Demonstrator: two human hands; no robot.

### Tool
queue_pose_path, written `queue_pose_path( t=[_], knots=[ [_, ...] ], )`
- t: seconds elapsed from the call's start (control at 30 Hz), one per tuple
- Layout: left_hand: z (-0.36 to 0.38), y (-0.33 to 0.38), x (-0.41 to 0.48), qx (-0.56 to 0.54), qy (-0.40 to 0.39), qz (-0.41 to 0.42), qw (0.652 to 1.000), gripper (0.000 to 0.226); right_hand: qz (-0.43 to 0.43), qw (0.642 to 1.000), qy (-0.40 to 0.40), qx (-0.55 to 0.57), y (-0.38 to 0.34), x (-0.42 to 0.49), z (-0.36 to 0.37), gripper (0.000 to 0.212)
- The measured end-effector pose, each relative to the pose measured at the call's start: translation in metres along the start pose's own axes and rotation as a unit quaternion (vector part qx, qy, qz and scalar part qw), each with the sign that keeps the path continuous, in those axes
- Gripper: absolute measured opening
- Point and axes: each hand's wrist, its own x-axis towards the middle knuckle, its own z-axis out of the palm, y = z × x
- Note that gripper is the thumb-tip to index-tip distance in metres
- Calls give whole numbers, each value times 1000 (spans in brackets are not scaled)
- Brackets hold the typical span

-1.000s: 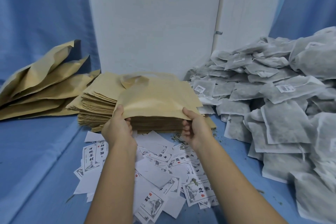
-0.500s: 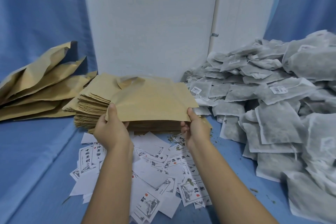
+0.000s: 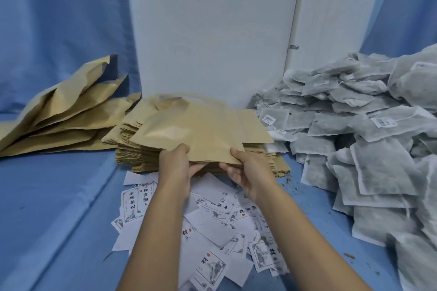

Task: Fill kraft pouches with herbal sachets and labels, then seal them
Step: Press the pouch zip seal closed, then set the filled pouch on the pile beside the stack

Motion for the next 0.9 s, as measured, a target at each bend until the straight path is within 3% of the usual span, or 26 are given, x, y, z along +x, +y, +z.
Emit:
queue_pose_path(
  t=[0.1, 0.23, 0.3, 0.37, 0.47, 0.57, 0.63, 0.7, 0.8, 0.9],
  knots=[
    [-7, 12, 5, -4, 9, 11, 1000, 21, 8, 1000, -26, -2, 2, -1, 13, 10],
    [-22, 48, 18, -59, 21, 48, 997, 24, 7, 998, -56, 6, -1, 13, 60, 39],
    [-31, 73, 30, -120, 14, 81, 989, 26, 13, 995, -92, 39, -8, 22, 96, 34],
    [-41, 101, 44, -155, -12, 106, 982, 22, 13, 989, -132, 68, -13, 33, 138, 9],
    [-58, 135, 74, -203, -8, 99, 974, 25, 4, 983, -173, 64, -14, 51, 204, 12],
    [-77, 163, 112, -237, 29, 100, 966, 29, -5, 986, -164, 34, -10, 71, 258, 34],
    [-88, 178, 137, -206, 38, 99, 973, 32, 1, 987, -163, 13, -8, 84, 285, 34],
    [-95, 186, 155, -155, 50, 69, 984, 27, 20, 985, -173, 11, -5, 96, 303, 35],
    [-98, 193, 179, -167, 53, 36, 984, 26, 29, 980, -191, 57, -6, 108, 315, 45],
    [-110, 198, 189, -273, 44, 86, 957, 37, 35, 969, -232, 80, -2, 105, 308, 49]
  ],
)
